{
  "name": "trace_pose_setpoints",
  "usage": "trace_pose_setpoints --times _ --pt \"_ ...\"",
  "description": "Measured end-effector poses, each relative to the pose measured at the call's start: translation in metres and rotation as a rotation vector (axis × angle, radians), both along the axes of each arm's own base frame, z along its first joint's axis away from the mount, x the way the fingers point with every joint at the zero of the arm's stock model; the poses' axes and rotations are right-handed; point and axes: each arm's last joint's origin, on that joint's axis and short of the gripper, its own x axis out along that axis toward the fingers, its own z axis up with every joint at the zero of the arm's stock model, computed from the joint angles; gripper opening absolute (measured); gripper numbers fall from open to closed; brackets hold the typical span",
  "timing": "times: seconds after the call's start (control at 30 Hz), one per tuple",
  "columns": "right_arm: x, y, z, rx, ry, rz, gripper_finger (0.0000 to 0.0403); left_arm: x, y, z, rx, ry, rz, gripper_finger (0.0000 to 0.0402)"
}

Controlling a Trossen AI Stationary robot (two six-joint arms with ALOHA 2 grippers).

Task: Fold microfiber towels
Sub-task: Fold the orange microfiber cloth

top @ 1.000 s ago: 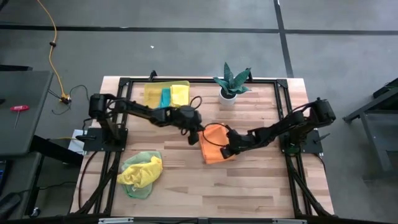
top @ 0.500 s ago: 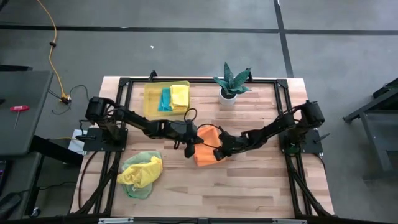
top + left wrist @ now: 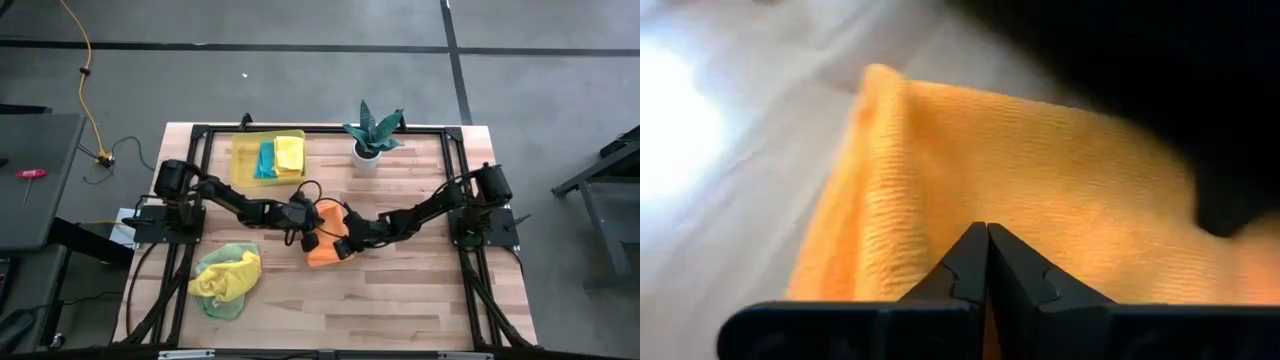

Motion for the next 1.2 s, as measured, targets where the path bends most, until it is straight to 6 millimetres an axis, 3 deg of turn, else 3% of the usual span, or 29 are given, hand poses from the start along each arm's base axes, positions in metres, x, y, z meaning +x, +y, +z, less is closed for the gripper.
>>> trace_pose_setpoints --times 0.2,0.57,0.67,0.8,0.9,1.07,1.2 --pt "-0.003 0.007 -0.001 0.020 0.036 -0.004 0.0000 0.000 0.008 0.003 0.112 -0.009 0.091 0.0000" --pt "-0.008 0.016 -0.003 0.032 0.071 0.008 0.0000 -0.012 0.045 -0.003 0.159 0.110 0.200 0.0000" --pt "-0.008 0.016 -0.003 0.032 0.072 0.009 0.0000 -0.014 0.050 0.009 0.132 0.085 0.189 0.0000" --pt "-0.008 0.016 -0.003 0.030 0.072 0.011 0.0000 -0.013 0.055 0.045 0.103 -0.081 0.102 0.0000" --pt "-0.008 0.016 -0.003 0.026 0.071 0.016 0.0000 -0.010 0.062 0.059 0.019 -0.232 -0.049 0.0000" --pt "-0.008 0.016 -0.004 0.028 0.067 0.020 0.0000 0.002 0.071 0.042 -0.111 -0.178 -0.092 0.0000" --pt "-0.008 0.016 -0.004 0.028 0.066 0.020 0.0000 0.025 0.061 0.040 -0.138 -0.163 -0.173 0.0000"
